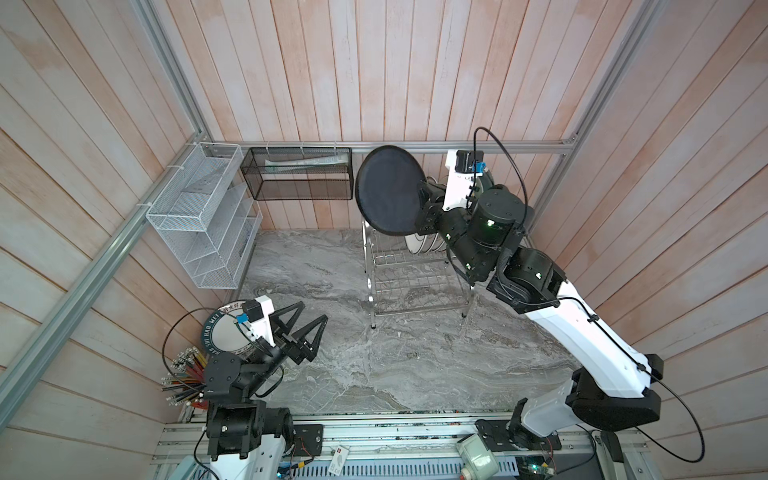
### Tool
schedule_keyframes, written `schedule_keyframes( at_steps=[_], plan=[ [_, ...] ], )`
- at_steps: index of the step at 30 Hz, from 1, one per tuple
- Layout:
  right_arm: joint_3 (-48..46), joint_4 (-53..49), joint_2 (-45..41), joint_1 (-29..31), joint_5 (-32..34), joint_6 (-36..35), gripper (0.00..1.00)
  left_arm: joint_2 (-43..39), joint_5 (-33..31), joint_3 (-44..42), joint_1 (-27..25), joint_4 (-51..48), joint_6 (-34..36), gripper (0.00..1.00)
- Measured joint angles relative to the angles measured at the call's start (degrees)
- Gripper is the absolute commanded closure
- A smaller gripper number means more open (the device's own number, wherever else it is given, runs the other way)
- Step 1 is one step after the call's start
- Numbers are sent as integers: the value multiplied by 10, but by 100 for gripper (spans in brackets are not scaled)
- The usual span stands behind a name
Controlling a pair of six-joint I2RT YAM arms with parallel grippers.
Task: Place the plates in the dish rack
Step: 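Carry the plate to the rack with the right gripper while the left arm retracts, then lower the dark blue plate into the rack slot in front of the white plates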
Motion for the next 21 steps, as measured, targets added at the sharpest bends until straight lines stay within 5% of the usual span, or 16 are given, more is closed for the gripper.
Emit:
schedule_keyframes(
  at_steps=[9,21],
  plan=[
    [0,7,17,-7,111,-88,100,-9,4,-1,-6,-11,7,0],
    [11,8,100,-53,132,-131,100,-9,27,-14,-6,4,16,0]
  ],
)
